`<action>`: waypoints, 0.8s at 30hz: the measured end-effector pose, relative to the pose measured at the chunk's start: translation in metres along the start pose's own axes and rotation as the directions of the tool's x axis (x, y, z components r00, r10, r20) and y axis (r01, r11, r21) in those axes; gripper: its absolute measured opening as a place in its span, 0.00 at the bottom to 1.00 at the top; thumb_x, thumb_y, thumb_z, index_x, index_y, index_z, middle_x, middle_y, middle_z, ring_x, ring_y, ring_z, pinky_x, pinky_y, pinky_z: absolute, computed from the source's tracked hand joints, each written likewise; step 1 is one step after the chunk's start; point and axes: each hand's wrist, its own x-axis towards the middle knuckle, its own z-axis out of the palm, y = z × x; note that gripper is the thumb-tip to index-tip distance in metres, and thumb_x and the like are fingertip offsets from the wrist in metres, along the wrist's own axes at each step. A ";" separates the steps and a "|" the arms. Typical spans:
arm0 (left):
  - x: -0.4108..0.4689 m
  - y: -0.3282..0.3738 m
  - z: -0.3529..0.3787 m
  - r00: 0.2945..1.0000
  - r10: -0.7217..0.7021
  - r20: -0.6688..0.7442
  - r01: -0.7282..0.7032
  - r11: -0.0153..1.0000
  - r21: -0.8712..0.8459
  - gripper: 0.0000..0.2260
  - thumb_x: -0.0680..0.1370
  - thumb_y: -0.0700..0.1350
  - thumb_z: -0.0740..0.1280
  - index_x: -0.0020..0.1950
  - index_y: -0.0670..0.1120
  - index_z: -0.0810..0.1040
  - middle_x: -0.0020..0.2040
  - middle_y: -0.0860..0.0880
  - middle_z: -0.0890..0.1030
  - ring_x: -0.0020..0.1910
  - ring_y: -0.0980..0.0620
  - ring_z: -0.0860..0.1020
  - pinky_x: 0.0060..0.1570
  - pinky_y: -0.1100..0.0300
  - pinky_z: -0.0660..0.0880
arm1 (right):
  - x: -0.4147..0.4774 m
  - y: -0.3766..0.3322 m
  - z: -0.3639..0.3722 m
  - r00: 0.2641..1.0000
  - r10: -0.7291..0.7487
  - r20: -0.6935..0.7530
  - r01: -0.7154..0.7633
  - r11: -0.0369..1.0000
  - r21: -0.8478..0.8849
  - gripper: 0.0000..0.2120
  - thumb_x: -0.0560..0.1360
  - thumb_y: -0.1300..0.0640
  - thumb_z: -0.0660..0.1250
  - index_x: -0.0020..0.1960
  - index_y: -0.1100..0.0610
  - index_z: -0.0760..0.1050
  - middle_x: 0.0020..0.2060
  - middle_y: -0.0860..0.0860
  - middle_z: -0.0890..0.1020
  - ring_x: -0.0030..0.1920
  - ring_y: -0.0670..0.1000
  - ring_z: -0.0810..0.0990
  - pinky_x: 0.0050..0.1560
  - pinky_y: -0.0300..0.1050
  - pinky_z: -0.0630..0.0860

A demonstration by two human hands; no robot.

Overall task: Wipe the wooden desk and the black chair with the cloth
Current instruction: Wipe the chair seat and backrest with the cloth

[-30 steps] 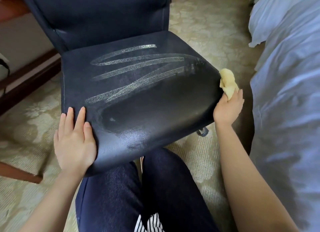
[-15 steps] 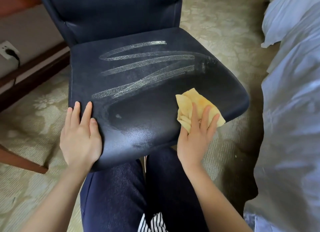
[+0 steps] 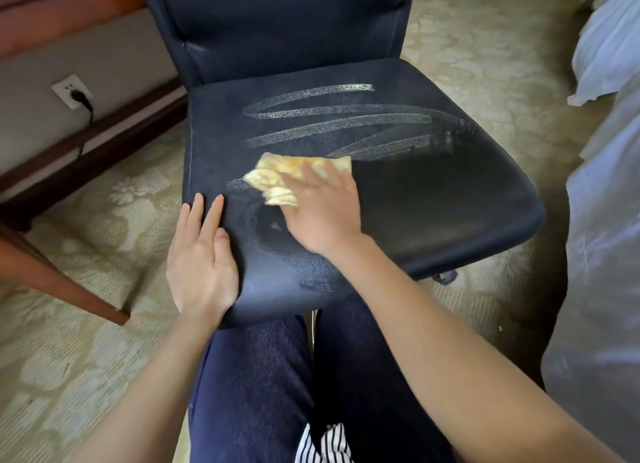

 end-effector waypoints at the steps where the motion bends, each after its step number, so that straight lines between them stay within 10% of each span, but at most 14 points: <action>1: -0.001 -0.002 0.000 0.999 -0.029 -0.035 0.025 0.996 -0.091 0.25 0.77 0.48 0.48 0.73 0.50 0.67 0.75 0.50 0.64 0.75 0.53 0.58 0.71 0.62 0.51 | -0.001 -0.013 0.002 0.999 -0.043 0.014 0.043 0.999 -0.001 0.23 0.77 0.44 0.56 0.72 0.42 0.63 0.74 0.50 0.62 0.74 0.59 0.54 0.72 0.56 0.48; 7: -0.001 -0.008 -0.002 0.948 -0.223 -0.227 0.078 0.855 -0.513 0.22 0.77 0.41 0.50 0.67 0.39 0.73 0.66 0.45 0.74 0.67 0.53 0.70 0.67 0.66 0.62 | -0.042 -0.046 0.011 0.972 -0.228 -0.058 0.231 0.972 0.045 0.24 0.76 0.47 0.60 0.72 0.45 0.65 0.73 0.50 0.64 0.74 0.57 0.56 0.73 0.54 0.48; 14: 0.004 -0.012 -0.004 0.966 -0.194 -0.170 0.082 0.858 -0.508 0.22 0.78 0.44 0.50 0.65 0.40 0.75 0.68 0.44 0.73 0.68 0.55 0.69 0.70 0.61 0.61 | -0.115 0.003 0.027 0.899 -0.424 -0.109 0.416 0.905 -0.090 0.25 0.74 0.51 0.58 0.71 0.45 0.66 0.72 0.48 0.66 0.73 0.56 0.61 0.73 0.53 0.56; 24: -0.001 -0.014 -0.002 0.966 -0.186 -0.179 0.045 0.804 -0.592 0.24 0.74 0.40 0.51 0.68 0.40 0.72 0.69 0.45 0.72 0.68 0.58 0.68 0.71 0.62 0.61 | -0.114 0.051 0.014 0.940 -0.318 -0.125 0.306 0.946 -0.109 0.26 0.74 0.51 0.56 0.72 0.44 0.64 0.71 0.46 0.68 0.72 0.53 0.62 0.72 0.53 0.57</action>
